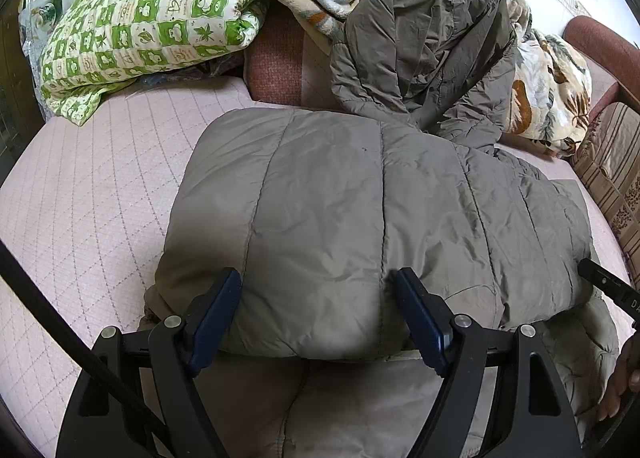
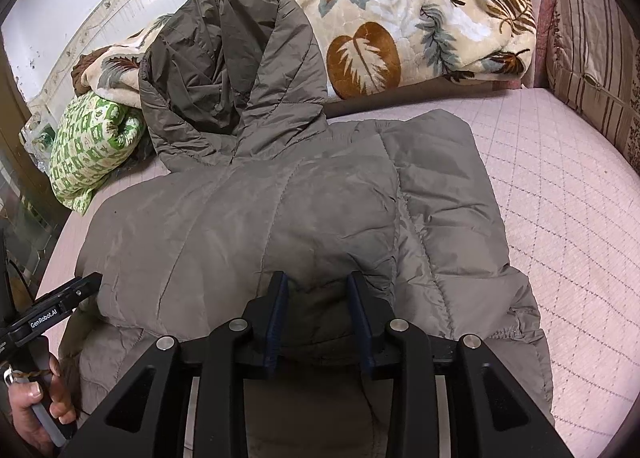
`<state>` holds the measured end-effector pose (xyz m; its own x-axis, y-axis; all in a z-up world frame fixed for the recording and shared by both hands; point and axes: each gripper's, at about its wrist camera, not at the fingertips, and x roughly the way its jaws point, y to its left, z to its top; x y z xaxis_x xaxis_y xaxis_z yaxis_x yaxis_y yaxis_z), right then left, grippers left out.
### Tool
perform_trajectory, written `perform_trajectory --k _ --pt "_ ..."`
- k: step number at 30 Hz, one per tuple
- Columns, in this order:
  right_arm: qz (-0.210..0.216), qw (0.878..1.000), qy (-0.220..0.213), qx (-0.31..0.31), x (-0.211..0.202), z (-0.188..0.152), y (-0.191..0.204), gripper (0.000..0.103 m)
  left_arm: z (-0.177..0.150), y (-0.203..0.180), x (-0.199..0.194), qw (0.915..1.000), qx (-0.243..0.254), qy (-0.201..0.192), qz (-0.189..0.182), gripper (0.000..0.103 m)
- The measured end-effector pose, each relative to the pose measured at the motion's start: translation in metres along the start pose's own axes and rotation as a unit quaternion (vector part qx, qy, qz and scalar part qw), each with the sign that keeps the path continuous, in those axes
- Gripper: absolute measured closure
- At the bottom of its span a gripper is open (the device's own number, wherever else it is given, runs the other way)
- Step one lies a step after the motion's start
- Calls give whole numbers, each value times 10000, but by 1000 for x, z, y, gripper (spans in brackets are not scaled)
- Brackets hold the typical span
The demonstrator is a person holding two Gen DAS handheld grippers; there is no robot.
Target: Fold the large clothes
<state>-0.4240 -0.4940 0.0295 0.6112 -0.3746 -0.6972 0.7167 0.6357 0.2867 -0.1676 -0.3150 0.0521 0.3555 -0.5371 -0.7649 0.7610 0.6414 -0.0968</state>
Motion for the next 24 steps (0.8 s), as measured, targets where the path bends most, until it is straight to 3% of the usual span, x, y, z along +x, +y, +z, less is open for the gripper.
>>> perform_trajectory --k 24 --pt "69 9999 -97 -39 -7 0 6 66 -1 -8 -6 10000 79 -32 -1 25"
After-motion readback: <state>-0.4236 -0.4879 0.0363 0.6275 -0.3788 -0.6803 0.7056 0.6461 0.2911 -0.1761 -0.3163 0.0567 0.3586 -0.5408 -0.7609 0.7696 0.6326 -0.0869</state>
